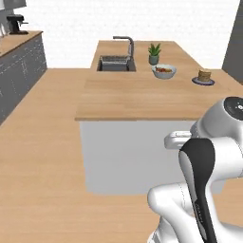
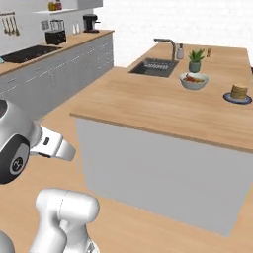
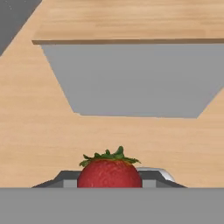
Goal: Take the strawberry from the fridge and place it on top of the pancake, located on the dining counter.
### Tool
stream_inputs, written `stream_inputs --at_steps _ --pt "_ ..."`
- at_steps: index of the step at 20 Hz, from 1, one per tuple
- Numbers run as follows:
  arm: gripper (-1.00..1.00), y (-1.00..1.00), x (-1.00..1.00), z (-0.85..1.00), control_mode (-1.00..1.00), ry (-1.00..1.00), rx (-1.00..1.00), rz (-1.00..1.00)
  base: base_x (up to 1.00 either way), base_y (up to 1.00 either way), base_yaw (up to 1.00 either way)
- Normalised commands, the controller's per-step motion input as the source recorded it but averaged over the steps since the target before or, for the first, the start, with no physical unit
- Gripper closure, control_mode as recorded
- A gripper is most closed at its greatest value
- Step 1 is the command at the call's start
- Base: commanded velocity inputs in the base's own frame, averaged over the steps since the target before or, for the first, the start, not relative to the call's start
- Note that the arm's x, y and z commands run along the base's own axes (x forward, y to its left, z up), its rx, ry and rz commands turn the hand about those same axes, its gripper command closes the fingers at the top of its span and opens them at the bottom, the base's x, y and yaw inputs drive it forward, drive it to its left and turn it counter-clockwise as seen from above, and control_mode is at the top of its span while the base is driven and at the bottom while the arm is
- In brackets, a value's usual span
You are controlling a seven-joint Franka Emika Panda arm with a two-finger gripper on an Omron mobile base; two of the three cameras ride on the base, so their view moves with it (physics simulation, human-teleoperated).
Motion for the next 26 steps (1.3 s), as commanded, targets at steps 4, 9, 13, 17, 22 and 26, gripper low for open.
stream_inputs --at_steps 4,9,13,17,22,26 --pt "1.0 0.0 0.0 0.0 1.0 0.0 0.0 0.0 0.01 -1.0 -0.36" --pt "1.0 0.0 0.0 0.0 1.0 0.0 0.0 0.0 0.31 -1.0 -0.13" --pt "1.0 0.0 0.0 0.0 1.0 0.0 0.0 0.0 0.63 -1.0 0.1" --pt "1.0 0.0 0.0 0.0 1.0 0.0 0.0 0.0 0.43 -1.0 0.23" --pt "1.0 0.0 0.0 0.0 1.0 0.0 0.0 0.0 0.12 -1.0 0.35" --pt "1.0 0.0 0.0 0.0 1.0 0.0 0.0 0.0 0.22 -1.0 0.2"
